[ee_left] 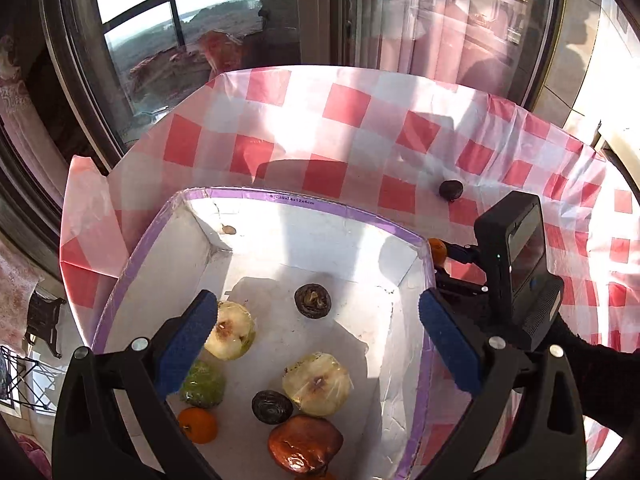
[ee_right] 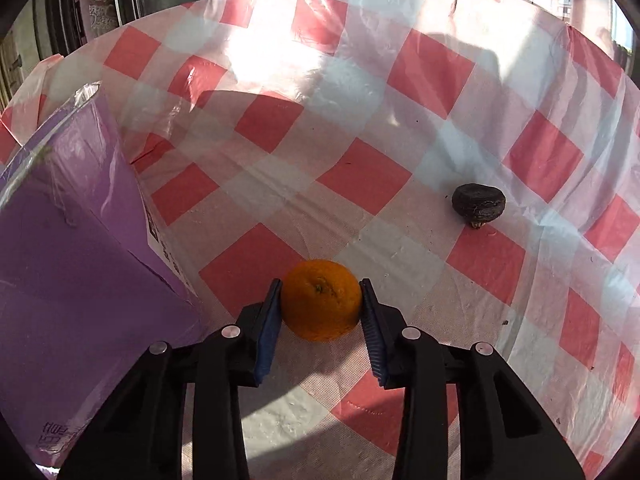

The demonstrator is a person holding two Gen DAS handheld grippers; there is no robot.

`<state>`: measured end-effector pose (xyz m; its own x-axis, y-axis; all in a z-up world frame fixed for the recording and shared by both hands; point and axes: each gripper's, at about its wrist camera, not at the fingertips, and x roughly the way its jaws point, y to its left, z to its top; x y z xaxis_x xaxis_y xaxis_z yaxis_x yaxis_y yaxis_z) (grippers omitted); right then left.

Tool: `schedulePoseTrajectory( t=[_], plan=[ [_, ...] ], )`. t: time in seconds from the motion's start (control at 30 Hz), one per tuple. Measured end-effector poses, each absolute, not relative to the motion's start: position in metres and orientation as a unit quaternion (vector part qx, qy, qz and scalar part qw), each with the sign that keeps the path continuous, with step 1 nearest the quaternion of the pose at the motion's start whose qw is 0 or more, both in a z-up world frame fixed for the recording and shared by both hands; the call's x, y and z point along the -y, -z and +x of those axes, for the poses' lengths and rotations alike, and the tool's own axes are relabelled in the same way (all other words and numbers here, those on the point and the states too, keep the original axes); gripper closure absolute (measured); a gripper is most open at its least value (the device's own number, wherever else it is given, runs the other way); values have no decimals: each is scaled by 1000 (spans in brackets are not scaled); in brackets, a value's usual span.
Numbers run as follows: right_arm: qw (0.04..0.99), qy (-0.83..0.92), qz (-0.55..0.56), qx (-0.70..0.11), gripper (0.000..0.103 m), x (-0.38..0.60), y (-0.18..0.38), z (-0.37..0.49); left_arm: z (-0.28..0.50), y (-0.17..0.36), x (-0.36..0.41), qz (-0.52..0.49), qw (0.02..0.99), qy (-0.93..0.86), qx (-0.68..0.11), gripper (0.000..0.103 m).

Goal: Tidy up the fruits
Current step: 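Grasp the small orange with the right tool while the left tool grasps the last date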

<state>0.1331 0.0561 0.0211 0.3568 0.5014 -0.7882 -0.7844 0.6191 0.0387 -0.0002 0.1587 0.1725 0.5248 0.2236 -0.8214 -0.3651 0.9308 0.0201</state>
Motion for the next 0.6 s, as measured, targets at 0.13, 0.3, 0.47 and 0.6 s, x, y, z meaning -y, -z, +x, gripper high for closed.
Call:
schedulePoseTrajectory(
  t=[0.13, 0.3, 0.47, 0.6],
  plan=[
    [820, -379, -139, -406, 66, -11, -34, 137, 69, -176, -131, -69, 880, -137, -450, 2],
    [838, -324, -107, -426, 66, 66, -42, 137, 165, -145, -88, -77, 867, -82, -485, 2],
    [848, -264, -87, -452, 66, 131, -39, 130, 241, -77, -61, -74, 840, -62, -535, 2],
    [853, -224, -69, -466, 66, 165, -36, 123, 276, -39, -57, -62, 831, -64, -550, 14]
  ],
)
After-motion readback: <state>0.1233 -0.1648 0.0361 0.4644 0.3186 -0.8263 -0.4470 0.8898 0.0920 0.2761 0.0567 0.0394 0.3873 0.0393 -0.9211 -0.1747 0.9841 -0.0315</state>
